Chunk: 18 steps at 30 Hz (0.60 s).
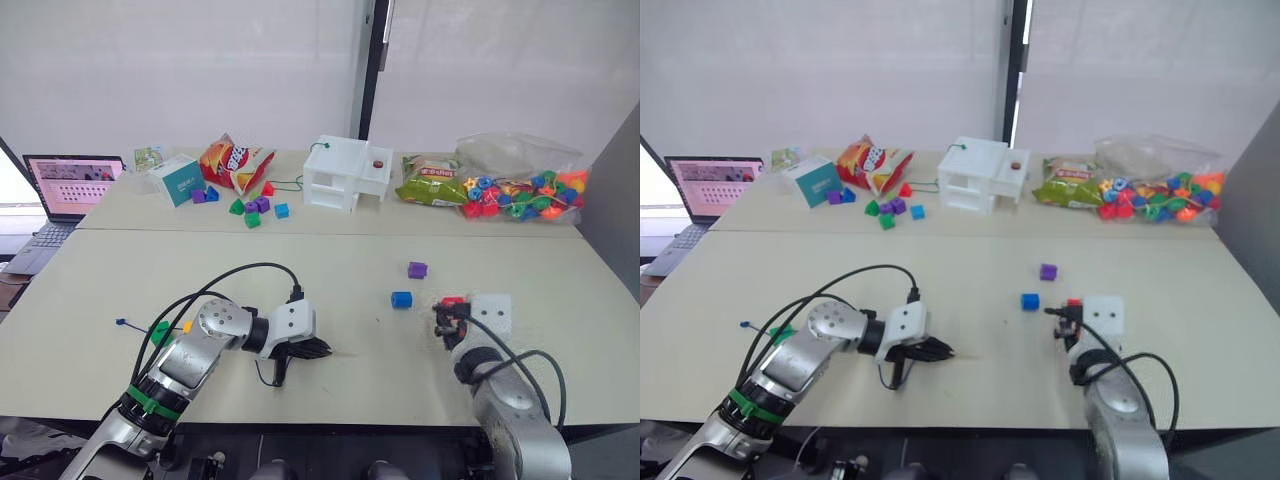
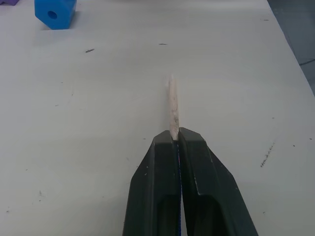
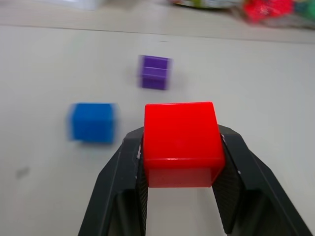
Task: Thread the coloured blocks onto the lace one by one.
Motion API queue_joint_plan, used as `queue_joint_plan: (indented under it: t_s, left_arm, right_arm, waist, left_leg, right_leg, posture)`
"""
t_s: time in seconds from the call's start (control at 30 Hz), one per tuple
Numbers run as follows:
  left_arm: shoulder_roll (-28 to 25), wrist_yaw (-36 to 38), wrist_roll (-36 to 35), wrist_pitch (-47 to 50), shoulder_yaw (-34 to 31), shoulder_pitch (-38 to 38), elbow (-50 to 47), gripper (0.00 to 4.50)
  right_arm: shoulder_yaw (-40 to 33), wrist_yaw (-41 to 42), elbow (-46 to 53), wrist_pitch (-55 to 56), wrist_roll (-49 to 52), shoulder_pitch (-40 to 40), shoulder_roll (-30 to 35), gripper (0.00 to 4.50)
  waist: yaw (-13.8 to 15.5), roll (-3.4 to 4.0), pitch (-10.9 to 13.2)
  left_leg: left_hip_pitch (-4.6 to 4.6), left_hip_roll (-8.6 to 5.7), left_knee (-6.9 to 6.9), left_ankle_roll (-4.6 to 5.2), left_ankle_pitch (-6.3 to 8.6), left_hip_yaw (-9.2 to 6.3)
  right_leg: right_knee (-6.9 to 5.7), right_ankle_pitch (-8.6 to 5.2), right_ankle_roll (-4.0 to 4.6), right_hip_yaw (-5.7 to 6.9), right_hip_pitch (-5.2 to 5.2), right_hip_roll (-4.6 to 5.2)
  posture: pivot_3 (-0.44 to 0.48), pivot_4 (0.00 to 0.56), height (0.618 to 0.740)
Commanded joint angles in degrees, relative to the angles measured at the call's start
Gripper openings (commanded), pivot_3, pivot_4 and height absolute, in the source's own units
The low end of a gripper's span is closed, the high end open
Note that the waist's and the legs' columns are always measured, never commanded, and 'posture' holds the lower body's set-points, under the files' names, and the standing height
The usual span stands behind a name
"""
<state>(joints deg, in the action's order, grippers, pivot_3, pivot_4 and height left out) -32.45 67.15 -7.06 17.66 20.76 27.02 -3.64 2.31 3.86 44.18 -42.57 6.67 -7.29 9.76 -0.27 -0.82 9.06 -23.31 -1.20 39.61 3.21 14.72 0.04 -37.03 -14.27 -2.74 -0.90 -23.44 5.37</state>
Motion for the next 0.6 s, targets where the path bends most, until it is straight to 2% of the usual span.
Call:
queue_joint_plan:
  t_s: [0.03,0.37,0.43,0.6]
  left_arm:
    - [0.2,0.1,-0.9,0.0,-0.7,0.6,-1.2,0.00]
    - [0.2,0.4,-0.9,0.5,-0.6,0.5,-1.7,0.00]
    - [0.1,0.4,-1.1,0.8,-0.7,0.4,-2.0,0.00]
    - [-0.2,0.1,-1.0,1.2,-1.0,0.0,-2.5,0.00]
  right_arm:
    - [10.2,0.7,6.4,-4.8,0.1,-1.4,0.9,1.19]
    - [10.4,0.1,-8.3,-2.1,-0.6,0.1,-2.4,1.19]
    - [10.0,0.5,-7.8,-0.7,-0.6,0.1,-2.4,2.26]
    - [6.8,4.7,-1.2,-1.2,1.6,2.0,0.9,3.97]
  waist:
    - [-0.3,-0.01,0.0]
    - [-0.1,-0.02,0.0]
    - [-0.1,-0.02,0.0]
    - [0.0,-0.02,0.0]
  left_leg:
    - [0.01,0.02,0.01,0.00,0.00,-0.01]
    - [0.11,0.00,0.04,0.00,0.00,-0.03]
    - [0.12,0.02,0.04,0.00,0.00,-0.04]
    - [0.10,-0.01,0.05,0.00,0.00,-0.03]
  right_leg:
    - [0.01,0.00,0.01,0.01,0.03,-0.02]
    - [0.05,-0.01,0.00,0.06,0.13,0.01]
    - [0.04,-0.01,0.00,0.06,0.14,-0.02]
    - [0.04,-0.01,0.00,0.07,0.14,0.02]
  posture:
    - [0.000,0.150,0.740]
    - [0.000,0.150,0.740]
    - [0.000,0.150,0.740]
    - [0.000,0.150,0.740]
